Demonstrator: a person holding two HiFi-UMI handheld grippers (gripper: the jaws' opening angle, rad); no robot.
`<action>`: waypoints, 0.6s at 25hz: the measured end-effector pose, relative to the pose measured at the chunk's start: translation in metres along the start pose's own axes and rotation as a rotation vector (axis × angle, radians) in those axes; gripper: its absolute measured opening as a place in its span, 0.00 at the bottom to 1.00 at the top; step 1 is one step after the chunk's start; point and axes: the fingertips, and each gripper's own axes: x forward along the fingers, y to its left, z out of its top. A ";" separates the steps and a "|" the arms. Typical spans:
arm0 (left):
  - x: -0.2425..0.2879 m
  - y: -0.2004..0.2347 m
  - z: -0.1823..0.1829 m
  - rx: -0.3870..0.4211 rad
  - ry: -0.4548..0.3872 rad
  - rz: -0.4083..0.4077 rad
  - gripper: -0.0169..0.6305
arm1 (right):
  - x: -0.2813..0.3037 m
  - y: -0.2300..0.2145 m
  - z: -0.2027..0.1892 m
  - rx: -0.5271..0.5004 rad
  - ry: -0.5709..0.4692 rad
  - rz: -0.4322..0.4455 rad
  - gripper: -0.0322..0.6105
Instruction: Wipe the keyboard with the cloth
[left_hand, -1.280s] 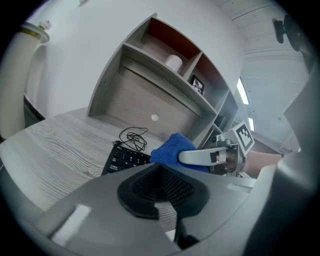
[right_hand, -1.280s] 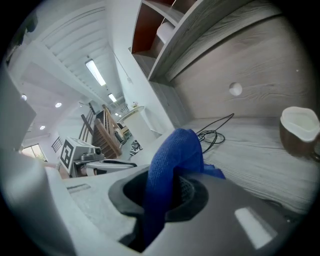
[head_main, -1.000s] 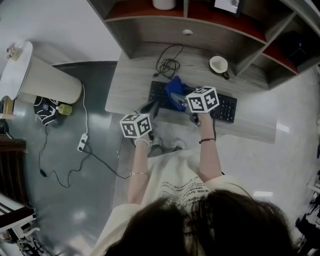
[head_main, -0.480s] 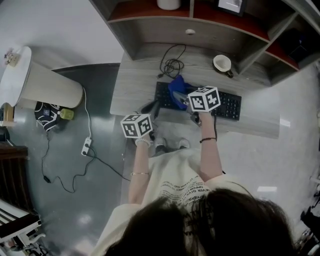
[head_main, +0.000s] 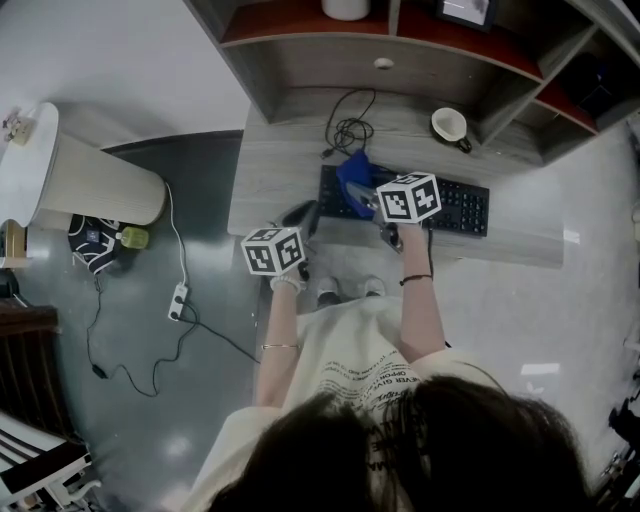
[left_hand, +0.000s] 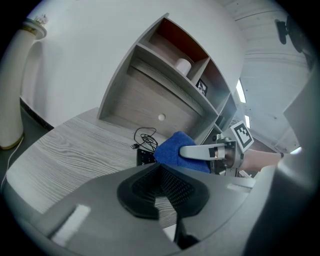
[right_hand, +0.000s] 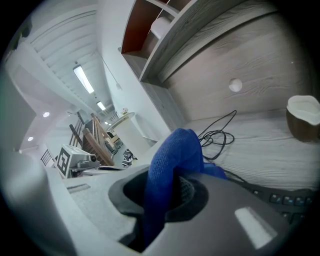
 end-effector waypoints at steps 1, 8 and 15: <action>0.000 0.002 0.001 0.001 0.002 -0.003 0.02 | 0.002 0.001 0.000 0.001 -0.001 -0.002 0.13; -0.005 0.014 0.003 0.002 0.012 -0.018 0.02 | 0.013 0.008 0.002 0.000 -0.010 -0.016 0.13; -0.011 0.027 0.004 0.007 0.029 -0.031 0.02 | 0.026 0.016 0.002 0.019 -0.022 -0.024 0.13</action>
